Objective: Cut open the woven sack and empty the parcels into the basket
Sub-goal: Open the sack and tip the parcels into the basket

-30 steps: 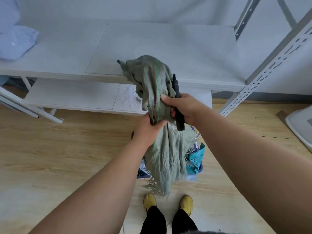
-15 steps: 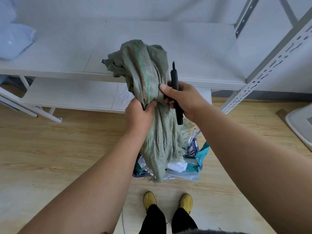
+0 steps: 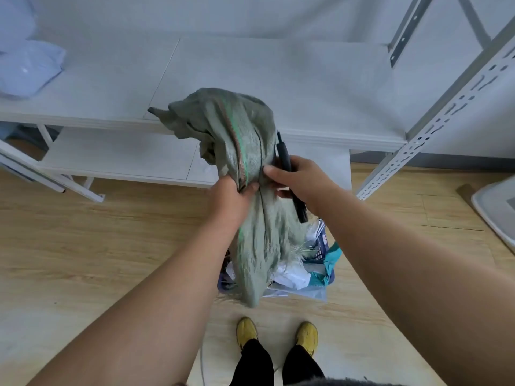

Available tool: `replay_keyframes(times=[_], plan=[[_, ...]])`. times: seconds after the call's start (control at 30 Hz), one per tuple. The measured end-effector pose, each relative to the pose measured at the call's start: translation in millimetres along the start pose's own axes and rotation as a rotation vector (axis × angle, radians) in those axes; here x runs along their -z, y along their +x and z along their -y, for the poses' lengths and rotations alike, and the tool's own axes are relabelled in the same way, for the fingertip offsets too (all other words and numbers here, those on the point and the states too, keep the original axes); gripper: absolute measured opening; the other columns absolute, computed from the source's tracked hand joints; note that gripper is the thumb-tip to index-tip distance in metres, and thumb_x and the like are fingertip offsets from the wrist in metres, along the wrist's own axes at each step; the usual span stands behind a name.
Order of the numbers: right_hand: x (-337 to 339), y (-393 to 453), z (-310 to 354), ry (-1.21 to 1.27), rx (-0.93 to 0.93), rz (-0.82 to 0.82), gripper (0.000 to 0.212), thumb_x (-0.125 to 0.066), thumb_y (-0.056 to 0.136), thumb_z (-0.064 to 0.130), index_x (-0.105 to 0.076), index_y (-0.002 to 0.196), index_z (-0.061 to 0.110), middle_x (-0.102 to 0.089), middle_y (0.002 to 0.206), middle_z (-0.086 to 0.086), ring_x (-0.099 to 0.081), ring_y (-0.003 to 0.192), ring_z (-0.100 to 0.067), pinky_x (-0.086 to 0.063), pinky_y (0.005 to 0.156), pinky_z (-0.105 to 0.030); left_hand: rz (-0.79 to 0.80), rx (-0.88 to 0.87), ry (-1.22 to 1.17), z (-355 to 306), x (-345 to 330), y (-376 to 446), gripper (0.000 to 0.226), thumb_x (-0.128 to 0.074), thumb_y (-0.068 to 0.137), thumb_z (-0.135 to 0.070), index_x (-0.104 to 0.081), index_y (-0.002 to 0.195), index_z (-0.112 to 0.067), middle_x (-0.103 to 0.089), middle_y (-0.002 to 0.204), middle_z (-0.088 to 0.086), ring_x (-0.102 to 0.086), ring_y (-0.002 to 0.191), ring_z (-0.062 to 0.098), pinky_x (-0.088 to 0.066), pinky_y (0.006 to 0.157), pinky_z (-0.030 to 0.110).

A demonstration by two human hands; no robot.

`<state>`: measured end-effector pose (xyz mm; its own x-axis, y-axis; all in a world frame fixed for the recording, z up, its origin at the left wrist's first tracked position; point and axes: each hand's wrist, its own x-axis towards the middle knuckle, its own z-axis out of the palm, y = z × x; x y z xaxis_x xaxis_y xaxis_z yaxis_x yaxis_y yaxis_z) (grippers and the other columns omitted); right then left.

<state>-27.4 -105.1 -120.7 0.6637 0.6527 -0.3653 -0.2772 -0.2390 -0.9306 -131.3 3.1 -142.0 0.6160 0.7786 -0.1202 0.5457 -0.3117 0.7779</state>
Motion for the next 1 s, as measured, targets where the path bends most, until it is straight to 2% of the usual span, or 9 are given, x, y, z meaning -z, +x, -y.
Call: replay_keyframes(times=[0.1, 0.27, 0.33, 0.4, 0.53, 0.7, 0.8, 0.93, 1.0], plan=[[0, -5, -7, -0.036, -0.002, -0.052, 0.031, -0.072, 0.084, 0.022, -0.065, 0.113, 0.015, -0.066, 0.09, -0.006, -0.061, 0.072, -0.015, -0.051, 0.055, -0.014, -0.114, 0.034, -0.046, 2, 5, 3, 0.034, -0.066, 0.087, -0.037, -0.062, 0.1, -0.006, -0.069, 0.095, 0.009, -0.06, 0.077, 0.021, -0.047, 0.062, 0.029], [-2, -10, -19, -0.001, -0.035, -0.046, 0.026, -0.071, 0.085, 0.019, -0.063, 0.11, 0.014, -0.064, 0.091, -0.009, -0.058, 0.07, -0.014, -0.051, 0.056, -0.016, -0.116, 0.024, -0.026, 1, 6, 0, 0.029, -0.066, 0.087, -0.036, -0.061, 0.092, -0.007, -0.064, 0.082, 0.002, -0.06, 0.077, 0.023, -0.042, 0.064, 0.027], [-2, -10, -18, 0.021, -0.021, -0.029, 0.024, -0.07, 0.086, 0.016, -0.061, 0.106, 0.004, -0.058, 0.084, -0.014, -0.056, 0.069, -0.017, -0.052, 0.057, -0.019, -0.131, -0.01, -0.021, -4, 5, -2, 0.033, -0.065, 0.087, -0.039, -0.06, 0.088, -0.007, -0.063, 0.079, 0.002, -0.06, 0.073, 0.022, -0.042, 0.06, 0.028], [-4, -9, -20, 0.018, -0.027, -0.013, 0.03, -0.069, 0.086, 0.015, -0.06, 0.105, -0.005, -0.057, 0.083, -0.015, -0.057, 0.072, -0.019, -0.054, 0.061, -0.021, -0.096, -0.018, 0.022, -6, 3, -5, 0.034, -0.065, 0.087, -0.04, -0.06, 0.088, -0.007, -0.064, 0.081, 0.003, -0.061, 0.077, 0.024, -0.044, 0.062, 0.029], [-3, -5, -15, 0.072, 0.0, -0.014, 0.023, -0.071, 0.085, 0.018, -0.063, 0.101, 0.003, -0.062, 0.084, -0.008, -0.064, 0.073, -0.015, -0.059, 0.069, -0.025, -0.167, -0.081, -0.03, -9, 6, -3, 0.036, -0.065, 0.087, -0.039, -0.063, 0.097, -0.004, -0.069, 0.091, 0.01, -0.063, 0.085, 0.03, -0.051, 0.07, 0.036], [-6, -4, -20, 0.081, -0.043, 0.014, 0.021, -0.07, 0.086, 0.02, -0.064, 0.103, 0.009, -0.066, 0.086, -0.007, -0.065, 0.076, -0.016, -0.059, 0.074, -0.03, -0.135, -0.026, -0.044, -4, 8, -2, 0.032, -0.064, 0.089, -0.035, -0.063, 0.1, -0.006, -0.068, 0.095, 0.007, -0.063, 0.089, 0.026, -0.047, 0.071, 0.03], [-7, -6, -24, 0.05, -0.061, 0.026, 0.026, -0.07, 0.086, 0.021, -0.063, 0.104, 0.003, -0.065, 0.087, -0.01, -0.064, 0.077, -0.017, -0.059, 0.071, -0.027, -0.091, -0.027, -0.012, -2, 7, -4, 0.032, -0.064, 0.089, -0.033, -0.065, 0.105, -0.005, -0.069, 0.1, 0.009, -0.064, 0.094, 0.028, -0.051, 0.078, 0.035], [-7, -8, -25, 0.074, -0.046, 0.037, 0.02, -0.069, 0.086, 0.023, -0.065, 0.102, 0.011, -0.066, 0.089, -0.009, -0.065, 0.077, -0.015, -0.058, 0.068, -0.024, -0.181, -0.078, -0.074, 1, 7, -5, 0.03, -0.065, 0.088, -0.033, -0.066, 0.102, -0.007, -0.07, 0.099, 0.005, -0.064, 0.092, 0.023, -0.048, 0.077, 0.029], [-8, -9, -26, 0.023, -0.057, 0.042, 0.025, -0.068, 0.087, 0.024, -0.064, 0.104, 0.006, -0.064, 0.087, -0.009, -0.063, 0.076, -0.015, -0.055, 0.063, -0.021, -0.124, -0.006, -0.056, 2, 5, -3, 0.03, -0.066, 0.087, -0.034, -0.066, 0.102, -0.008, -0.07, 0.099, 0.005, -0.064, 0.094, 0.025, -0.049, 0.08, 0.03]])
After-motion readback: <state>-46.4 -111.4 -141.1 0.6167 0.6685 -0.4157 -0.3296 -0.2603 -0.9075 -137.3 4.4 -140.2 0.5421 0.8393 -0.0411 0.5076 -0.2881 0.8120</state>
